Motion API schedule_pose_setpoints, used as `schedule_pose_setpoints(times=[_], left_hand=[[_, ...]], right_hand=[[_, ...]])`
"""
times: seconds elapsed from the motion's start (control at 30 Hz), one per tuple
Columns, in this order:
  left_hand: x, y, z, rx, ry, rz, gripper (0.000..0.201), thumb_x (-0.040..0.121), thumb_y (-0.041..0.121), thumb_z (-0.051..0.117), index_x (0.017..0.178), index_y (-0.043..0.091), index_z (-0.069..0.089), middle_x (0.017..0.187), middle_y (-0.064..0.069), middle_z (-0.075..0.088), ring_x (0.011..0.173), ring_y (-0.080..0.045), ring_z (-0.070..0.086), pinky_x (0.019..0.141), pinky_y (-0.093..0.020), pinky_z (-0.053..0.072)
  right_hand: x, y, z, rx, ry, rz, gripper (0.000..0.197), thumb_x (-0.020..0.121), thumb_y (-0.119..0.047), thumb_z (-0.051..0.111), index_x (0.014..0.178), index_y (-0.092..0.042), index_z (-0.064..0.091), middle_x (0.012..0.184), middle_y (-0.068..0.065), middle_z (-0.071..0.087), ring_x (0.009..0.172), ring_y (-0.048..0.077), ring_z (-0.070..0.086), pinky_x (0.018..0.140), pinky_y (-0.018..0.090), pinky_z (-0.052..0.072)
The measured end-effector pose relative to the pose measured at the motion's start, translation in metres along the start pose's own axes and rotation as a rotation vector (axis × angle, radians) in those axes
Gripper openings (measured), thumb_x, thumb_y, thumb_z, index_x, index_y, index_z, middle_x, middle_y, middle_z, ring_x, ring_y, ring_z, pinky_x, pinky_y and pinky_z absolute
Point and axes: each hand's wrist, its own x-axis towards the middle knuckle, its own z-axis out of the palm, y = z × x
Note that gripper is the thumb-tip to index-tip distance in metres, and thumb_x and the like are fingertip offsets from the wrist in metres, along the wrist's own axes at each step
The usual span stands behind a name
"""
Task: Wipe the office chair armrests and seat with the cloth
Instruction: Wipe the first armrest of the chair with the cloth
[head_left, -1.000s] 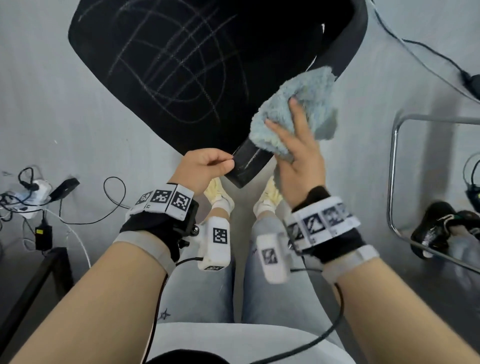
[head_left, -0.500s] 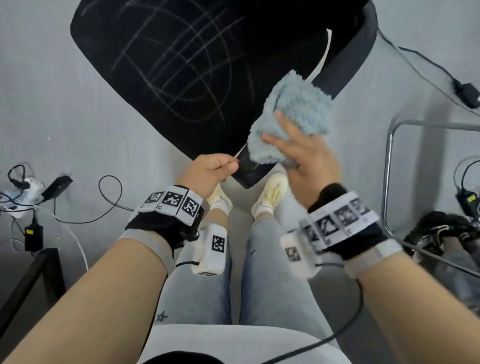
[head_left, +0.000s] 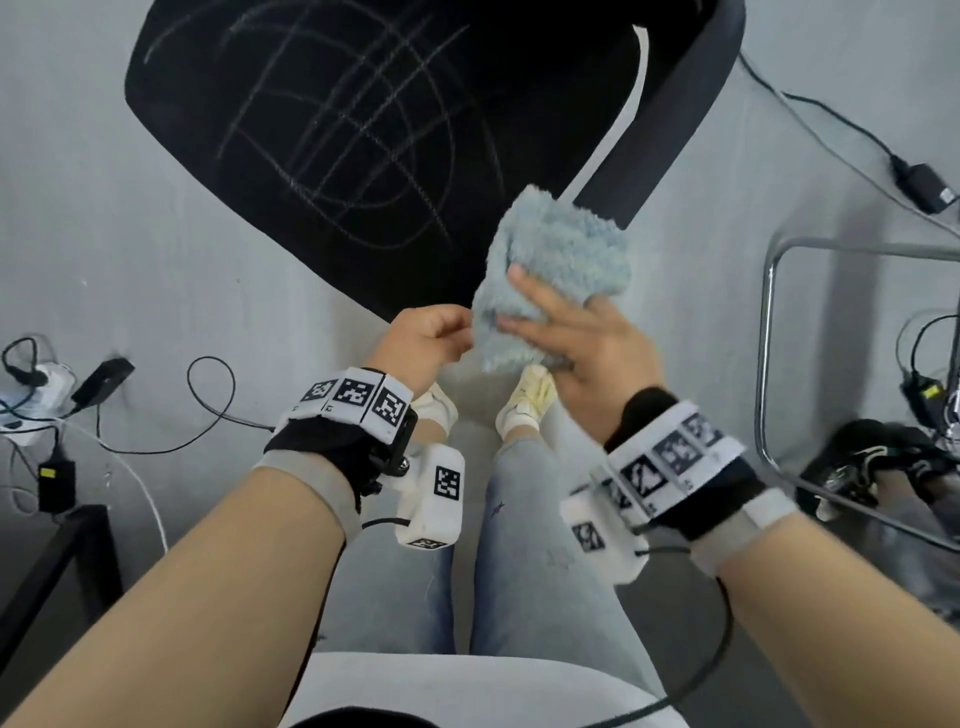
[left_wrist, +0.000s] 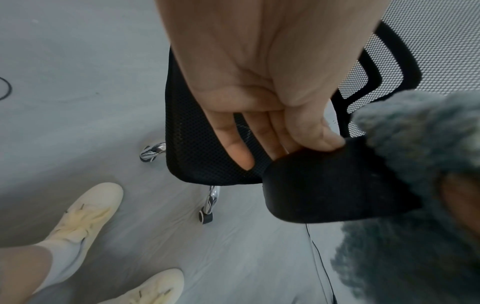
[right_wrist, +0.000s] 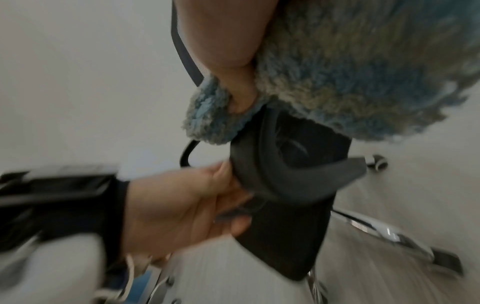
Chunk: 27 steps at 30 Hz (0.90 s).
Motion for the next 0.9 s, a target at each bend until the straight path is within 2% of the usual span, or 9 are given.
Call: schedule_pose_setpoints(times=[0.1, 0.23, 0.37, 0.47, 0.6, 0.67, 0.73, 0.8, 0.9], left_hand=[[0.003, 0.006, 0.006, -0.031, 0.034, 0.028, 0.026, 0.089, 0.003, 0.053, 0.107, 0.022, 0.056, 0.077, 0.010, 0.056, 0.071, -0.001, 0.051, 0.067, -0.007, 0.045], [0.007, 0.011, 0.014, -0.036, 0.045, 0.014, 0.025, 0.089, 0.005, 0.054, 0.110, 0.016, 0.060, 0.078, 0.011, 0.056, 0.073, 0.000, 0.051, 0.076, -0.014, 0.046], [0.009, 0.014, 0.016, -0.007, 0.004, 0.002, 0.022, 0.088, -0.001, 0.051, 0.104, 0.006, 0.064, 0.079, 0.002, 0.060, 0.069, -0.003, 0.056, 0.067, -0.011, 0.045], [0.010, 0.013, 0.016, -0.060, -0.009, -0.025, 0.021, 0.089, -0.001, 0.048, 0.096, 0.012, 0.063, 0.086, -0.002, 0.064, 0.080, -0.007, 0.063, 0.075, -0.017, 0.053], [0.012, 0.016, 0.019, -0.104, 0.039, -0.037, 0.021, 0.090, 0.006, 0.052, 0.108, 0.010, 0.061, 0.085, 0.006, 0.059, 0.081, -0.003, 0.055, 0.075, -0.018, 0.051], [0.012, 0.017, 0.023, -0.099, 0.049, -0.019, 0.019, 0.090, 0.008, 0.053, 0.106, 0.016, 0.060, 0.085, 0.009, 0.058, 0.080, -0.002, 0.055, 0.073, -0.016, 0.051], [0.013, 0.019, 0.026, -0.079, 0.050, -0.008, 0.021, 0.090, 0.008, 0.052, 0.109, 0.011, 0.061, 0.085, 0.008, 0.058, 0.079, -0.002, 0.055, 0.072, -0.016, 0.050], [0.014, 0.020, 0.027, -0.082, 0.042, -0.016, 0.023, 0.091, 0.006, 0.051, 0.112, 0.006, 0.060, 0.083, 0.009, 0.058, 0.075, 0.000, 0.056, 0.069, -0.013, 0.050], [0.013, 0.023, 0.027, -0.137, -0.005, -0.012, 0.022, 0.089, -0.003, 0.048, 0.092, 0.013, 0.063, 0.077, 0.008, 0.062, 0.061, 0.006, 0.062, 0.061, -0.009, 0.049]], right_hand=[[0.037, 0.024, -0.029, 0.042, 0.060, 0.200, 0.063, 0.082, 0.006, 0.051, 0.127, -0.039, 0.051, 0.145, -0.024, 0.023, 0.115, 0.029, 0.050, 0.092, 0.027, 0.037], [0.058, 0.039, -0.034, 0.126, 0.251, 0.339, 0.057, 0.087, 0.003, 0.050, 0.133, -0.030, 0.047, 0.154, -0.008, 0.022, 0.127, 0.030, 0.042, 0.104, 0.024, 0.030], [0.004, 0.006, 0.004, 0.030, 0.055, 0.134, 0.074, 0.074, 0.016, 0.050, 0.129, -0.033, 0.050, 0.143, -0.020, 0.022, 0.097, 0.028, 0.047, 0.073, 0.031, 0.048], [-0.014, 0.010, 0.005, -0.051, 0.016, -0.079, 0.054, 0.075, 0.005, 0.053, 0.113, -0.031, 0.065, 0.135, -0.017, 0.046, 0.074, 0.023, 0.045, 0.052, 0.030, 0.051], [0.036, 0.044, -0.039, -0.132, 0.073, 0.089, 0.059, 0.084, 0.000, 0.038, 0.126, -0.038, 0.051, 0.149, -0.011, 0.033, 0.104, 0.035, 0.054, 0.078, 0.040, 0.051], [0.058, 0.060, -0.054, -0.024, 0.098, 0.373, 0.060, 0.088, -0.002, 0.047, 0.134, -0.040, 0.041, 0.155, -0.015, 0.015, 0.113, 0.032, 0.051, 0.091, 0.029, 0.042], [0.057, 0.049, -0.050, 0.028, 0.159, 0.346, 0.062, 0.086, 0.003, 0.048, 0.135, -0.035, 0.043, 0.155, -0.012, 0.015, 0.111, 0.032, 0.052, 0.094, 0.027, 0.040], [0.032, 0.030, -0.025, -0.003, 0.132, 0.170, 0.069, 0.078, 0.014, 0.048, 0.131, -0.031, 0.050, 0.149, -0.013, 0.023, 0.106, 0.036, 0.051, 0.084, 0.037, 0.047], [-0.017, 0.017, 0.012, -0.027, 0.025, -0.026, 0.066, 0.065, 0.011, 0.064, 0.114, -0.033, 0.063, 0.136, -0.021, 0.039, 0.082, 0.027, 0.049, 0.057, 0.028, 0.048]])
